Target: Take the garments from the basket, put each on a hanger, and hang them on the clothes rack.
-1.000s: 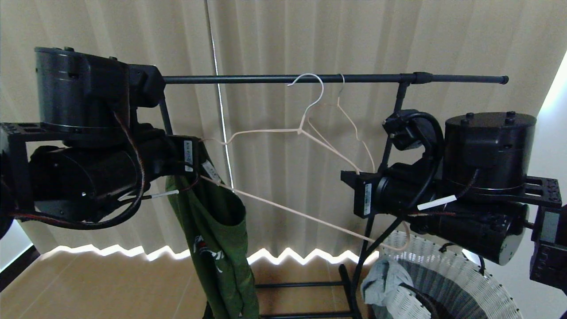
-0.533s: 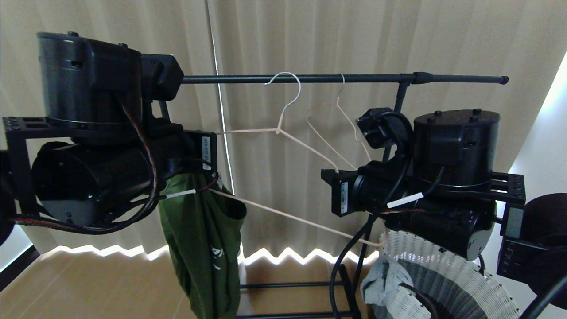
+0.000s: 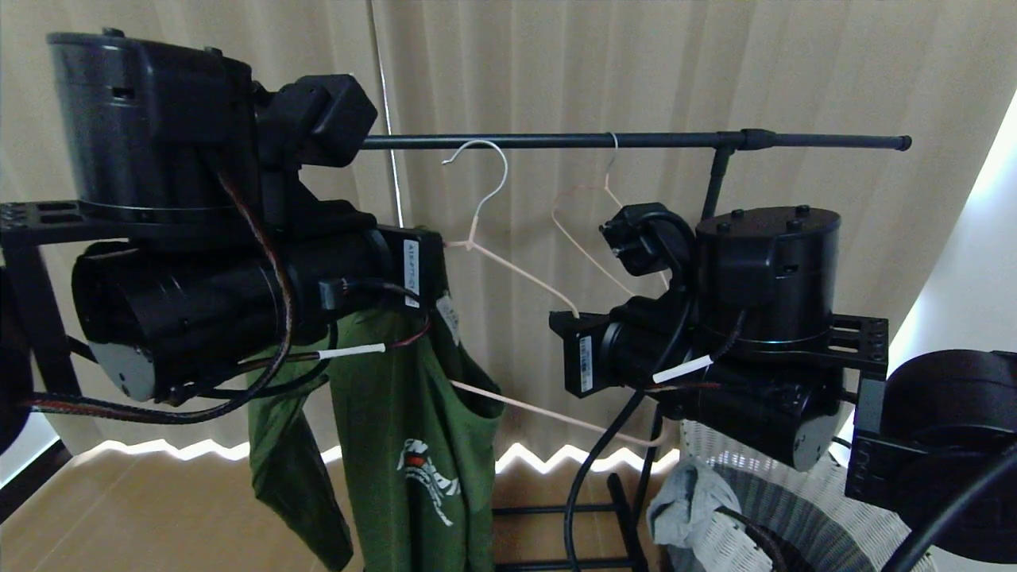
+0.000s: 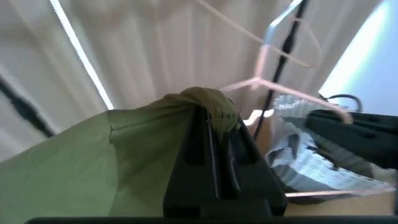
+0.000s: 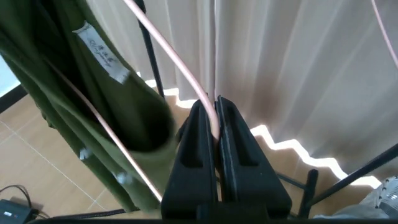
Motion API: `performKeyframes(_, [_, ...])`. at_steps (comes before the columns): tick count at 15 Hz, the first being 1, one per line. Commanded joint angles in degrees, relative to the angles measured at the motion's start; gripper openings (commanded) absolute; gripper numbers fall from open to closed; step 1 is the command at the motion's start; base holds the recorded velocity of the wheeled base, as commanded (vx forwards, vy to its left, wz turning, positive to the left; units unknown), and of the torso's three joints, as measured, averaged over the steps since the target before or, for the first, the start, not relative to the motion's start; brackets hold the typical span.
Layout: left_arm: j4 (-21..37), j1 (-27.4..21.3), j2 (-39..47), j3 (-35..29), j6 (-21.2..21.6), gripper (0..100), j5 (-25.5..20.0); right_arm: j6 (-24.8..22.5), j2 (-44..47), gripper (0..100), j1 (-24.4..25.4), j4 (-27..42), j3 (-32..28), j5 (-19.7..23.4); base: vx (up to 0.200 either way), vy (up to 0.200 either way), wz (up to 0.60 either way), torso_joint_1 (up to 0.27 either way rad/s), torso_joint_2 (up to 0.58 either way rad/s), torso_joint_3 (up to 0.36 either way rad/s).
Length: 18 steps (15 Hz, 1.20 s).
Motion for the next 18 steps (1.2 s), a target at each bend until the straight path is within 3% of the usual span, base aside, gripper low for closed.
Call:
performKeyframes(1, [-1.6, -0.1, -0.6, 1.9, 1.5, 0, -4.6, 0.0, 0.1, 0, 0.5, 0.0, -0.1, 0.0, 0.000, 0.000, 0.00, 0.000, 0.00, 0.000])
performKeyframes(4, [-2.1, 0.0, -1.7, 5.3, 5.6, 0, -7.1, 0.1, -0.6, 0, 0.5, 0.0, 0.0, 0.0, 0.000, 0.000, 0.00, 0.000, 0.00, 0.000])
performKeyframes(11, [-2.1, 0.0, -5.4, 8.8, 6.4, 0, -7.4, 0.2, -4.2, 0, 0.5, -0.1, 0.4, -0.2, 0.000, 0.000, 0.00, 0.000, 0.00, 0.000])
performKeyframes(12, [-2.1, 0.0, -5.6, 9.1, 6.5, 100, -7.4, 0.2, -4.5, 0, 0.5, -0.1, 0.4, -0.2, 0.000, 0.000, 0.00, 0.000, 0.00, 0.000])
performKeyframes(18, [-2.2, 0.0, -9.9, 12.1, 7.3, 100, -7.4, -0.3, -9.3, 0, -1.5, 0.0, 2.1, -0.2, 0.000, 0.000, 0.00, 0.000, 0.00, 0.000])
